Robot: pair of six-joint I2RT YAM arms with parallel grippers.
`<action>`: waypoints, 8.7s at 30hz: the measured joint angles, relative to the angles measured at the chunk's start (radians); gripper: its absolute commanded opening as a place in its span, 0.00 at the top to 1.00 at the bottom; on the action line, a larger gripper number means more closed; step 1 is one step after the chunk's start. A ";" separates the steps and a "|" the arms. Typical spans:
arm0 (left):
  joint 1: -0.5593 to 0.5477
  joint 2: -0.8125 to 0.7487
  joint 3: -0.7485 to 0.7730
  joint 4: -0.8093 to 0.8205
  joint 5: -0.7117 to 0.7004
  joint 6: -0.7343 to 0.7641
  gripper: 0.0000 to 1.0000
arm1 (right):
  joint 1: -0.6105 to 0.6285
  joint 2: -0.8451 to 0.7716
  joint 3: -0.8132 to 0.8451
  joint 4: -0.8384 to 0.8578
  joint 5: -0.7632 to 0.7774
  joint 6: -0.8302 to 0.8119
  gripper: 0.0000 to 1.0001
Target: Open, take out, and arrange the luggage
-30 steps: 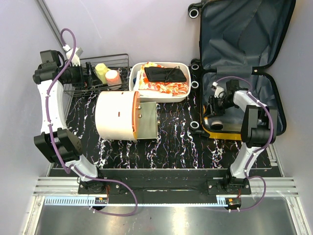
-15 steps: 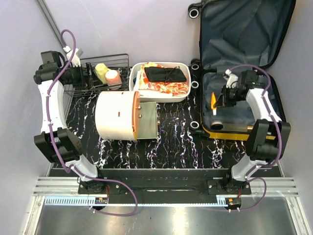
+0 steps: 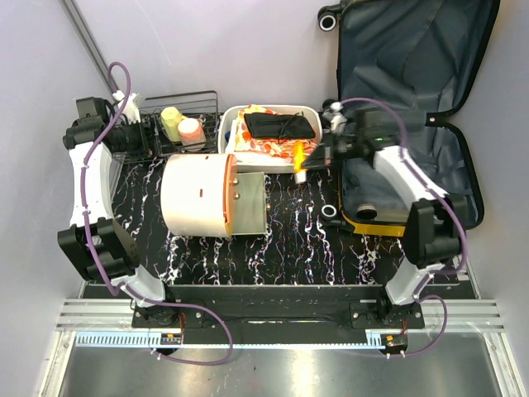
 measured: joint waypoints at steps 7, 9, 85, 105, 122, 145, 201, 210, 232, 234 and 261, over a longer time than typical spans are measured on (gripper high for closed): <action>0.000 -0.083 -0.088 0.015 0.016 -0.016 0.13 | 0.246 0.193 0.034 0.125 -0.010 0.117 1.00; 0.000 -0.101 -0.103 0.018 0.016 -0.016 0.13 | 0.267 0.221 0.041 0.137 -0.010 0.127 1.00; 0.008 -0.168 -0.271 0.034 0.080 -0.025 0.33 | 0.422 0.654 0.104 1.057 -0.209 0.663 0.90; 0.042 -0.169 -0.311 0.071 0.127 -0.095 0.32 | 0.422 0.308 -0.222 0.845 0.151 0.184 1.00; 0.055 -0.192 -0.366 0.135 0.151 -0.128 0.33 | 0.495 0.521 -0.087 0.906 0.182 0.328 0.86; 0.055 -0.192 -0.366 0.135 0.154 -0.130 0.33 | 0.438 0.322 -0.161 0.988 -0.039 0.321 0.20; 0.055 -0.140 -0.303 0.082 0.137 -0.115 0.11 | 0.285 0.182 -0.241 0.521 -0.156 0.001 0.12; 0.060 -0.145 -0.101 0.048 0.050 -0.051 0.05 | -0.029 0.003 -0.022 -0.022 -0.054 -0.335 0.05; 0.029 -0.156 -0.028 0.067 -0.007 -0.049 0.06 | -0.198 0.022 -0.208 -0.496 0.682 -0.648 0.18; 0.029 -0.156 -0.028 0.068 -0.009 -0.049 0.06 | -0.198 0.067 -0.206 -0.484 0.682 -0.616 0.24; 0.027 -0.120 -0.016 0.070 0.000 -0.040 0.11 | -0.242 -0.029 -0.165 -0.399 0.546 -0.853 0.05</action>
